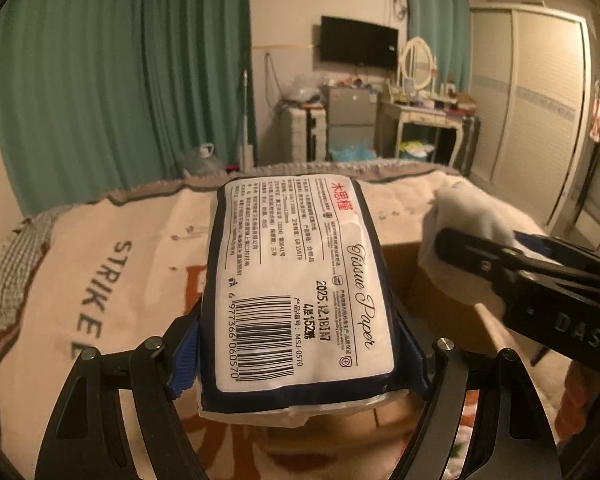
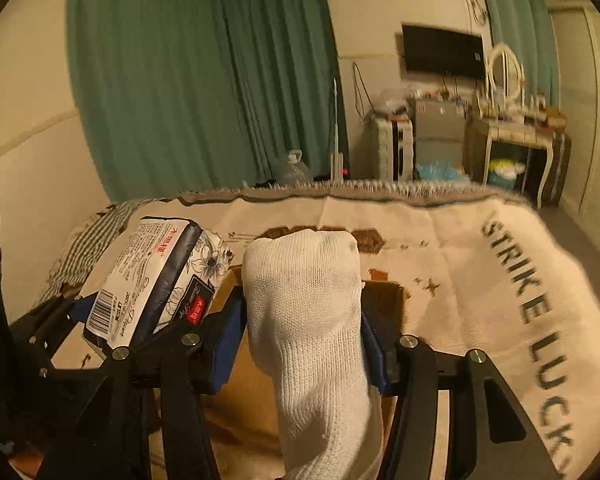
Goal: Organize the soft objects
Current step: 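Carry the tissue pack and sock into the cardboard box and open both tools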
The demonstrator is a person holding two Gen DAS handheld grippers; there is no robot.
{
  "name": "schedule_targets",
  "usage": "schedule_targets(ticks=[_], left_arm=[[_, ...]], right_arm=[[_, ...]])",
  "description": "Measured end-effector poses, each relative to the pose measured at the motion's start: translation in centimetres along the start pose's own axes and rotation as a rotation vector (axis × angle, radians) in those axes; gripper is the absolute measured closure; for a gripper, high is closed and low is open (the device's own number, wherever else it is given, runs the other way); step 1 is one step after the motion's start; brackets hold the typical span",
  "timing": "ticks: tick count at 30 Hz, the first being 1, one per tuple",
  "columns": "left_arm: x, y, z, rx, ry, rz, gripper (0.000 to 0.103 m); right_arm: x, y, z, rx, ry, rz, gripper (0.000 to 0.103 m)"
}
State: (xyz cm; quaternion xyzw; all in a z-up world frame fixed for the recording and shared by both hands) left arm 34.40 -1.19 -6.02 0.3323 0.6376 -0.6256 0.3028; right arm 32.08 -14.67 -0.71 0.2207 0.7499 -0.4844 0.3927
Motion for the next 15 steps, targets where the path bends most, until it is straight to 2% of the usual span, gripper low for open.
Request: schedule_targets(ticks=[4,7,10,12,14,15], left_arm=[[1.2,3.4,0.6,-0.004,0.054,-0.044,0.024],[2.2,4.3,1.1,0.033,0.053,-0.068,0.020],[2.4,4.3,1.6,0.064,0.058,-0.043,0.017],[2.2,4.0,1.6,0.034,0.060,-0.013,0.017],[2.1,3.5,1.5,0.021,0.058,-0.015,0.017],[1.9,3.1,1.7,0.018,0.053,-0.021,0.017]], right_arm=[[0.9,4.4,2.2,0.018,0.043,-0.049,0.051],[1.9,6.4,3.2,0.019,0.054,-0.074,0.051],[2.6,7.5,4.0,0.029,0.062,-0.100,0.047],[2.6,7.2,4.1,0.032,0.060,-0.089,0.035],[2.0,6.2,4.1,0.051,0.062,-0.065,0.027],[1.8,5.7,4.0,0.051,0.058,-0.058,0.026]])
Point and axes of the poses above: each gripper's, at about its wrist camera, not at the fingertips, and y roughly the way its jaws point, z to its right, x to its underside, the point moved 10 cm from there along y, roughly the way its jaws point, and after that the axes turned 3 degrees about -x, right-handed, at the moved point
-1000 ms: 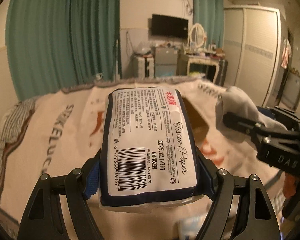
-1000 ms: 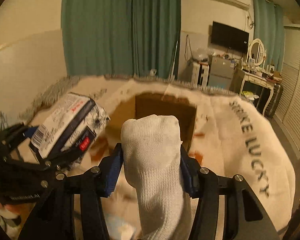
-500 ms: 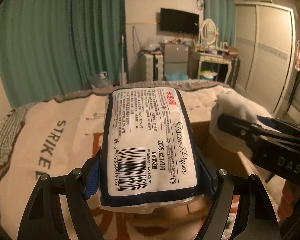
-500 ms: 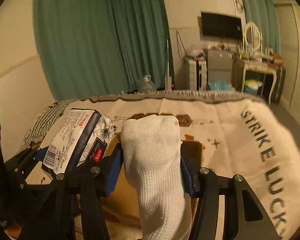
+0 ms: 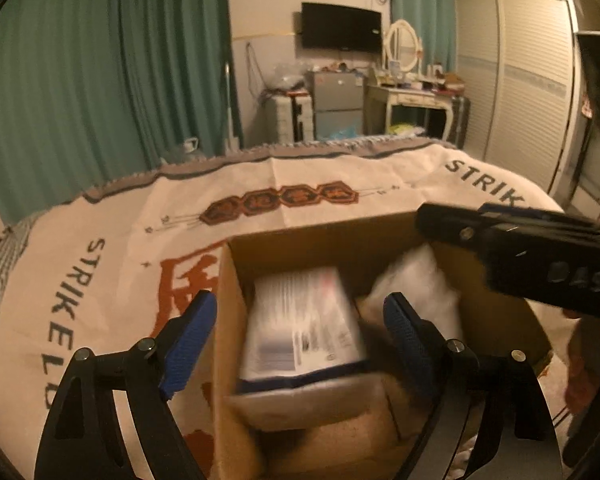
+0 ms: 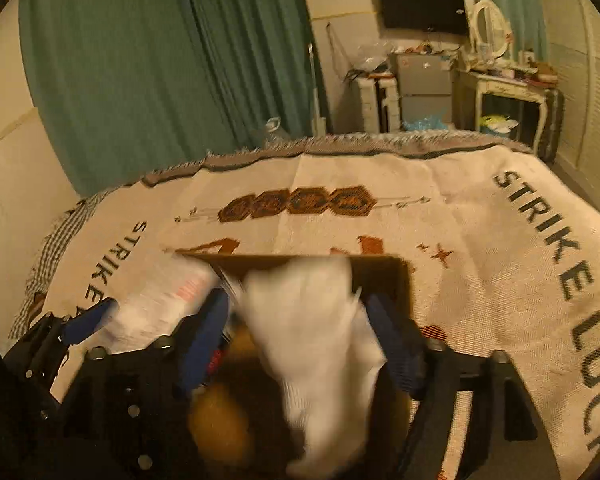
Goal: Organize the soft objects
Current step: 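Carry the tissue pack and sock into the cardboard box and open both tools, then grasp the blue cloud-print tissue pack with the left tool while the right tool grasps a white sock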
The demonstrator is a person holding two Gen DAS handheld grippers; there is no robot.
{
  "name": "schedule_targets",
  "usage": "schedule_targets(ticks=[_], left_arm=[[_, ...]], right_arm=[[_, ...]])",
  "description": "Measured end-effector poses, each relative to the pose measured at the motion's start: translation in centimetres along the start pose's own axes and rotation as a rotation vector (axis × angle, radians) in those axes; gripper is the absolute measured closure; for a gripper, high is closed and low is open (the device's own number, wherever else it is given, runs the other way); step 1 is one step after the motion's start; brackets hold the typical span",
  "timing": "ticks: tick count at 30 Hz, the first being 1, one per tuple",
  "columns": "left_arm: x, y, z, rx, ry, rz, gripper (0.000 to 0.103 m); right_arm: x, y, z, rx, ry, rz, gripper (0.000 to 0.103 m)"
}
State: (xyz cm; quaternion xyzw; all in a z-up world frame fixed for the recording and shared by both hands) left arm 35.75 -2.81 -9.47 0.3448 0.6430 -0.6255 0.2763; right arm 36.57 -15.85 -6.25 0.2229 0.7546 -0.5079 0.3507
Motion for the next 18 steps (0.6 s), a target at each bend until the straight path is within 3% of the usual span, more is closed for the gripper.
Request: schedule_targets(ticks=[6,11,12,18], left_arm=[[-1.8,-5.4,-0.8,-0.032,-0.044,0.046,0.017],[-4.2,-14.6,-1.4,-0.071,-0.088,0.184,0.012],[-4.5,-16.2,-1.5,-0.071,-0.097,0.207,0.008],[-5.0,-25.8,-1.1,-0.082,-0.113,0.339,0.007]], right_arm=[[-2.0,-6.3,-1.6,-0.002,-0.034,0.071,0.026],[-3.8,-16.1,-3.2,-0.010,-0.077,0.159,0.024],[-3.9,-17.5,-3.4,-0.014,-0.080,0.170,0.021],[-3.2,-28.5,-5.0,0.002,-0.155,0.261,0.008]])
Point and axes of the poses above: each gripper's, at about its wrist camera, not at the fingertips, and y roughly the way its jaws point, z to its right, x to its underside, the point moved 10 cm from there along y, roughly the way its jaws point, and after that the axes turned 3 degrees about -x, right-handed, at the moved point
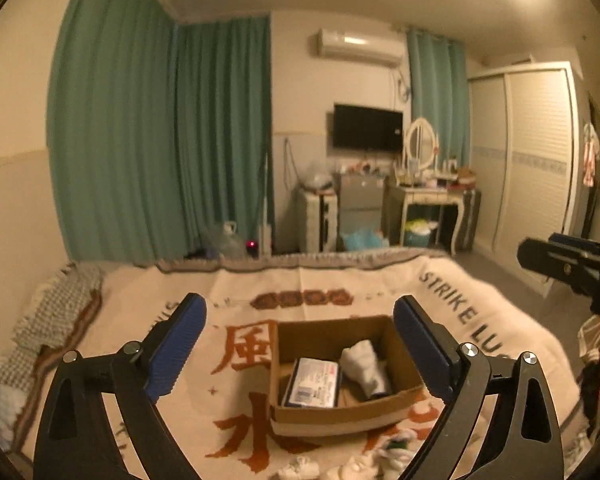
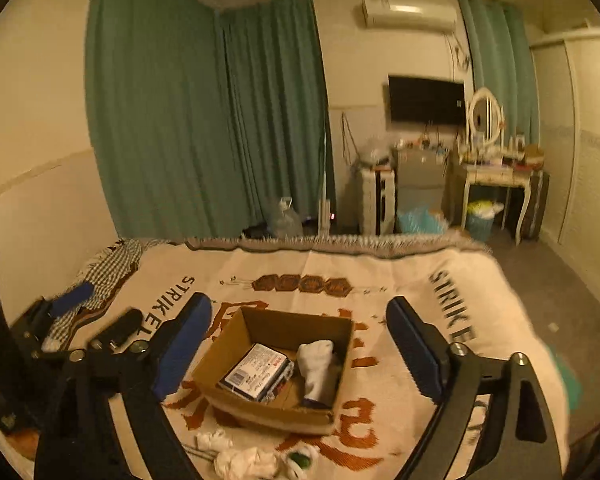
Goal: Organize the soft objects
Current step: 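Grasp the blue cloud-print tissue pack with the left tool while the right tool grasps a white sock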
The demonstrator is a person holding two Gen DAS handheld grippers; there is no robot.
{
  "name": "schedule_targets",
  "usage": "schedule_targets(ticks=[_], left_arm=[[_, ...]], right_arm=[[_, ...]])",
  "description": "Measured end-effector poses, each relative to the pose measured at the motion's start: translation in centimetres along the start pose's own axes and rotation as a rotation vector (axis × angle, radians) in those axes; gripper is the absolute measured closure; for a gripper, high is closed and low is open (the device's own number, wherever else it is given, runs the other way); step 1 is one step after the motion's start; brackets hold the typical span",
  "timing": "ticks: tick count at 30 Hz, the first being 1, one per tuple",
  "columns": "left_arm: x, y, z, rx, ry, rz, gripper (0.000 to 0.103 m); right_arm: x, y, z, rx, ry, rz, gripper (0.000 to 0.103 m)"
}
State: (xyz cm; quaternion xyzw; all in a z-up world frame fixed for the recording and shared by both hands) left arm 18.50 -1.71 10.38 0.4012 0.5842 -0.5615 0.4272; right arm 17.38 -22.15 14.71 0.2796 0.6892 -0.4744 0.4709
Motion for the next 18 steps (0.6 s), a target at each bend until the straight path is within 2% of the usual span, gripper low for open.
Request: schedule_targets(ticks=[5,9,12,14,18], left_arm=[[1.2,-4.3,0.1,0.000,-0.025,-0.007,0.007],[4.3,-5.1,0.3,-0.015,-0.016,-0.047,0.007],[8.3,-4.2,0.5,-0.030,-0.024,-0.128,0.007],[11.7,-2.7,0.7,-0.024,-0.046,-0.212,0.007],[17.7,-1.1,1.2,-0.032,-0.076,-0.305,0.007]], right_arm=[[2.1,-4.9,-1.3,-0.002,-0.061,-0.022,0.002],[6.4,-6.6,-2.0,0.004,-0.119,-0.087,0.002],[10.4,-6.4,-2.0,0.012,-0.153,-0.121,0.002],[13.3,-5.5,-2.0,0.003,-0.170,-0.166,0.002],[20.6,-2.8,-2.2,-0.025,-0.213,-0.291,0.003]])
Point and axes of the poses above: each gripper's, at about its wrist camera, not at the fingertips, and y roughly the way its jaws point, z to its right, x to its underside, the point moved 10 cm from there along y, roughly the way its jaws point, and after that the axes turned 3 degrees about -x, right-handed, at the moved point
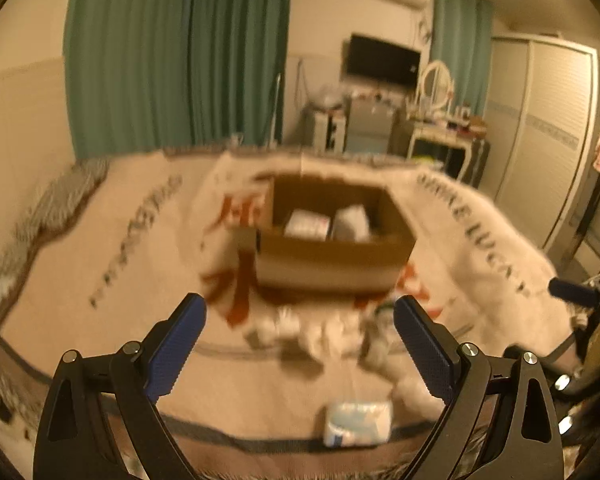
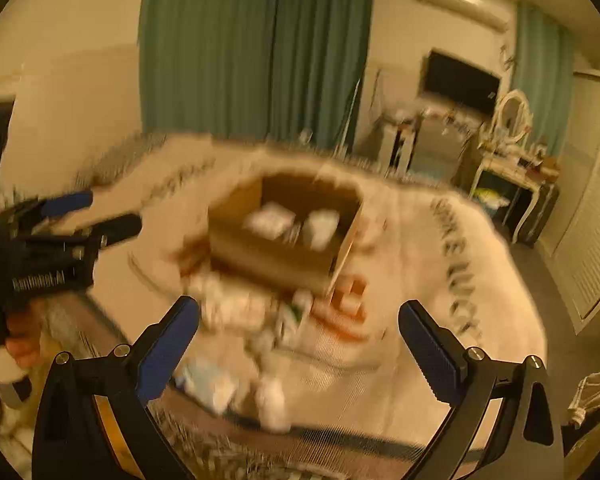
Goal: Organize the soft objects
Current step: 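Grasp the blue cloud-print tissue pack with the left tool while the right tool grasps a white sock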
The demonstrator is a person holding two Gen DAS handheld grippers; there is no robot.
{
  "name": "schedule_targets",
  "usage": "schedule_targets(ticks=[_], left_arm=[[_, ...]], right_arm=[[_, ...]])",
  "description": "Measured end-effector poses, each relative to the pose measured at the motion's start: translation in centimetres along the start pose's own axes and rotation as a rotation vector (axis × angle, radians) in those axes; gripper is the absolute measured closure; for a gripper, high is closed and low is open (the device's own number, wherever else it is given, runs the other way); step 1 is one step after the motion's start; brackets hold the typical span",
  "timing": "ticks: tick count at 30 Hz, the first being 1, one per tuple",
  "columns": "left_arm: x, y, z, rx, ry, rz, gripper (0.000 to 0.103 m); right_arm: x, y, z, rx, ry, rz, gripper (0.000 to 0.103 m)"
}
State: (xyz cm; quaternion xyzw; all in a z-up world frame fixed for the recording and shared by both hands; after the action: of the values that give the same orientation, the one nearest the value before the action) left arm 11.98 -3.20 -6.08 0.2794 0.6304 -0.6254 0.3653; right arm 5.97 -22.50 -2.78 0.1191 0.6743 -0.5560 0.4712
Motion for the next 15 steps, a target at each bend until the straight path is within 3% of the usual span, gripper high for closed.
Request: schedule_targets(ticks=[4,8,15], left_arm=[[4.7,2.3,0.9,-0.012,0.015,-0.082,0.007],[8.0,4.0,1.6,-0.009,0.019,-0.147,0.007],[10.5,5.9,1.6,0.007,-0.023,-0.251,0.007]], right_arm=[[5.5,5.0,-0.9,-0.034,-0.038,-0.118,0.008],[9.5,9.0,-1.4,-0.094,-0.023,-0.235,0.022],[12.1,12.2,-1.8,-0.122,-0.032,-0.323,0.044]])
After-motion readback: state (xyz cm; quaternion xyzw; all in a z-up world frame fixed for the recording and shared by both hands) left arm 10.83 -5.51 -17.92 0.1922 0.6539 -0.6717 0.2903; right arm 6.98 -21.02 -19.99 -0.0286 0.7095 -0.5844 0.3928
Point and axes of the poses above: each gripper's, at about its wrist camera, not at the fingertips, and y roughly the way its jaws point, z to its right, x to its underside, the point moved 10 cm from there along y, roughly the way its jaws point, and after that the axes turned 3 degrees about -x, right-handed, at the moved point
